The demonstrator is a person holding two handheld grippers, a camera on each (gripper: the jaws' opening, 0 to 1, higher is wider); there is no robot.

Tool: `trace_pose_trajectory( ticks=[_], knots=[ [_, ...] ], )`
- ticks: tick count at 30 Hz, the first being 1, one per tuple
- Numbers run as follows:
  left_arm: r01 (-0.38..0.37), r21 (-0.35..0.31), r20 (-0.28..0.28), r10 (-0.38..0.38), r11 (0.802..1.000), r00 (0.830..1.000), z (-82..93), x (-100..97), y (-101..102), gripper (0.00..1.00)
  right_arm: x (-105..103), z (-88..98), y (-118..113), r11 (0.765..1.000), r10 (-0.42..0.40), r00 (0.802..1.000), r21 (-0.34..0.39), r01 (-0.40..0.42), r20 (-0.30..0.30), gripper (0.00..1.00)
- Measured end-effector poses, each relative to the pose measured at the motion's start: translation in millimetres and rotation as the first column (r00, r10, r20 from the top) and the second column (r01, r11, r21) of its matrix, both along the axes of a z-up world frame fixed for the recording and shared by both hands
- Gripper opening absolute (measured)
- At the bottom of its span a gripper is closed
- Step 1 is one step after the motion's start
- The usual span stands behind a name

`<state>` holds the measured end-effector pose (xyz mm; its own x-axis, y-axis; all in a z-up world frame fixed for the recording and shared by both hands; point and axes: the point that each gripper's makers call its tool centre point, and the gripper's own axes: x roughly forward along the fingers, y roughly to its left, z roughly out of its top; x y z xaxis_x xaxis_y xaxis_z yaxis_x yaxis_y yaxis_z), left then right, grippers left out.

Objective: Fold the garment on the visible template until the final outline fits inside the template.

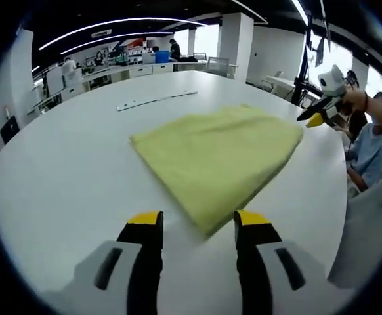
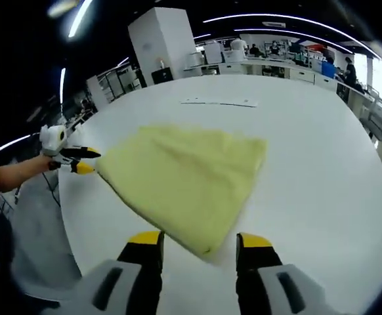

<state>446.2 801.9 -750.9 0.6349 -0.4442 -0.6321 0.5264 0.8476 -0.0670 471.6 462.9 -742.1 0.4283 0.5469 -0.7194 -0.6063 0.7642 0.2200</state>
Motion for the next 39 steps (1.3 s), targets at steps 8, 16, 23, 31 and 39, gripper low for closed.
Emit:
trace_pose_trajectory(
  ticks=[8, 16, 23, 31, 39],
  knots=[
    [0.012, 0.013, -0.050, -0.011, 1.000, 0.999, -11.5, -6.2, -2.5, 0.24, -10.1, -19.7, -9.5, 0.999, -0.029, 0.999, -0.033, 0.028, -0.029, 0.23],
    [0.034, 0.003, -0.063, -0.034, 0.999, 0.997, -13.1, -8.6, -8.3, 0.19, -4.6, -20.8, -9.4, 0.999, -0.053, 0.998, -0.006, 0.053, -0.018, 0.10],
    [0.046, 0.034, -0.065, -0.043, 0.998, 0.997, -16.0, -7.0, -8.1, 0.09, -4.8, -26.6, -6.1, 1.000, -0.021, 1.000, -0.017, 0.020, -0.019, 0.06],
    [0.070, 0.055, -0.059, -0.067, 0.996, 0.996, -15.5, -7.3, -9.3, 0.02, -4.0, -25.7, -12.1, 0.997, 0.019, 1.000, -0.069, -0.017, 0.016, 0.00],
    [0.055, 0.059, -0.062, -0.052, 0.997, 0.997, -15.4, -5.3, -7.7, 0.01, -3.4, -20.0, -15.9, 0.994, 0.048, 0.998, -0.098, -0.044, 0.040, 0.00]
  ],
)
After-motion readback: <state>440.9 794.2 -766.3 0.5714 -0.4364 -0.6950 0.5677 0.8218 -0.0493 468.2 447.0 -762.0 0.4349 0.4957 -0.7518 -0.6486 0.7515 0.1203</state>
